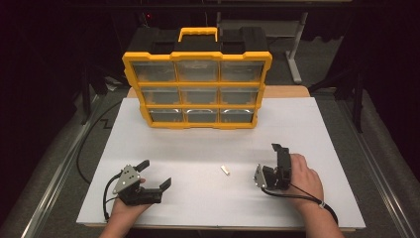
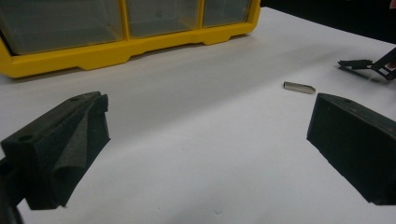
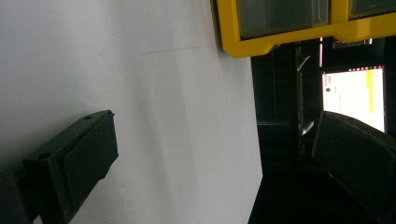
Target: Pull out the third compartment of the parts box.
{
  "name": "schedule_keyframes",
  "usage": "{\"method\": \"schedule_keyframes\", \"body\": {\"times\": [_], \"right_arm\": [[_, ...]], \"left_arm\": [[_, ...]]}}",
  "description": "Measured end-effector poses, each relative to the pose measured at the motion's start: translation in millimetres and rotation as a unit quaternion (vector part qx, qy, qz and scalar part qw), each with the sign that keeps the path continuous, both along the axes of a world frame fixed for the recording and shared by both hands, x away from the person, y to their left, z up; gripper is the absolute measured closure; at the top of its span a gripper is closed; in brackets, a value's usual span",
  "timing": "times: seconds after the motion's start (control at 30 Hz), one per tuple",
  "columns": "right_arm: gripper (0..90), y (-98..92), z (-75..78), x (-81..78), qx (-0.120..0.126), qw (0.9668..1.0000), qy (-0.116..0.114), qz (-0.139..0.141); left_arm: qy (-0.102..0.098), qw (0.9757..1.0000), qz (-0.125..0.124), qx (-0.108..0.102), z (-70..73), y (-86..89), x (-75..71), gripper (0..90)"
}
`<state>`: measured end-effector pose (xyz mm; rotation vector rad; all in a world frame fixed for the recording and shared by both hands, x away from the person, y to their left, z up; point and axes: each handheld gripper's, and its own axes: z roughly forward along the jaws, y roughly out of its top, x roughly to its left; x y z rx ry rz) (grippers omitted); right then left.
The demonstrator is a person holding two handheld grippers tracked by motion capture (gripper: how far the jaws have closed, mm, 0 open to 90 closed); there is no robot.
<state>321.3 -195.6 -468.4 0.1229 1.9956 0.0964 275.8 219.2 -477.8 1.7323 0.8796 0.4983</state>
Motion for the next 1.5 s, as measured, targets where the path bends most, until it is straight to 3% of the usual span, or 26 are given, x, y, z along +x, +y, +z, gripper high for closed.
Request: {"method": "schedule_keyframes", "body": {"times": [0.1,0.2,0.27,0.47,0.7,1.1,1.5], "right_arm": [[0.5,3.8,-1.7,-0.6,-0.02,0.9998,-0.006,0.003],[1.4,7.4,-2.4,-2.6,-0.019,0.9998,-0.009,0.002],[2.3,9.9,-1.6,-3.9,-0.033,0.9993,-0.017,0.003],[8.2,17.8,-3.8,-3.6,-0.026,0.9995,-0.016,0.005],[16.3,29.2,-4.5,3.4,-0.03,0.9988,-0.04,-0.001],[29.1,43.9,13.5,16.7,-0.015,0.9975,-0.069,0.0],[35.4,60.3,33.7,27.4,-0.002,0.9948,-0.102,0.007]], "left_arm": [[0.004,0.9999,0.005,0.008,0.7,-0.6,1.4,0.1],[0.005,0.9999,0.007,0.01,0.7,-0.6,2.4,0.1],[0.006,0.9999,0.005,0.01,0.7,-0.6,3.2,0.2],[0.007,1.0,0.003,0.006,0.8,1.4,5.9,0.1],[-0.003,1.0,0.003,-0.003,1.3,3.4,7.0,0.2],[-0.01,1.0,0.002,-0.001,2.1,2.9,6.2,0.3],[-0.011,0.9999,0.001,0.002,2.7,2.2,5.3,0.3]]}}
